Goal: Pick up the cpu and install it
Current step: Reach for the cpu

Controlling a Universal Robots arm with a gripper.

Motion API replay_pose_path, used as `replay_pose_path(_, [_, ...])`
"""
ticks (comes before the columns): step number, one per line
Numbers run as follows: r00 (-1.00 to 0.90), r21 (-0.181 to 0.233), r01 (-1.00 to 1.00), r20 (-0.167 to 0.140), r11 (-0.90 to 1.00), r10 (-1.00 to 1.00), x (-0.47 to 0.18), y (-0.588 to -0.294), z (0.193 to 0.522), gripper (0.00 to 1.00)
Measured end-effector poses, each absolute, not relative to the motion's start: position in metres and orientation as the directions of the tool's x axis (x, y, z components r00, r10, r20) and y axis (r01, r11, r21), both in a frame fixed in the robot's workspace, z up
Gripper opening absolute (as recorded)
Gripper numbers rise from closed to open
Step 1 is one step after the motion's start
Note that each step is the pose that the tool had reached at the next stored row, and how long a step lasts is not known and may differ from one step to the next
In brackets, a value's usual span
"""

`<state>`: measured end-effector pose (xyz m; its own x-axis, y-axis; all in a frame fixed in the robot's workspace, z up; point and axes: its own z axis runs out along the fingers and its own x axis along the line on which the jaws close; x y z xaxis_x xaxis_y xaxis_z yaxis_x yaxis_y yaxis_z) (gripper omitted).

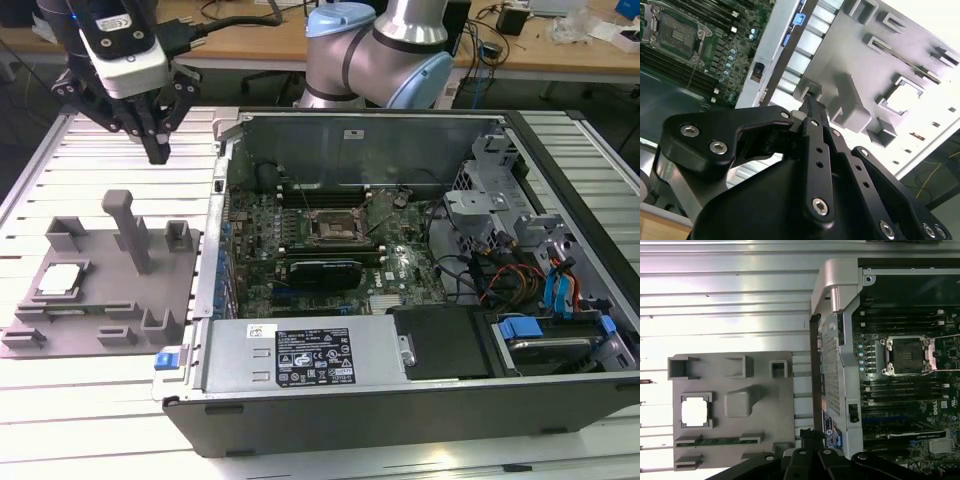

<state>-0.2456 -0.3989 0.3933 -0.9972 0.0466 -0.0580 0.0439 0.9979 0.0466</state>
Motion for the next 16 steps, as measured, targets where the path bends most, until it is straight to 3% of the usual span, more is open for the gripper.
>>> replay_pose_path(16, [-0.996, 0.047, 0.043, -0.072, 0.998, 0.047, -0.296, -0.399, 0.391, 0.11])
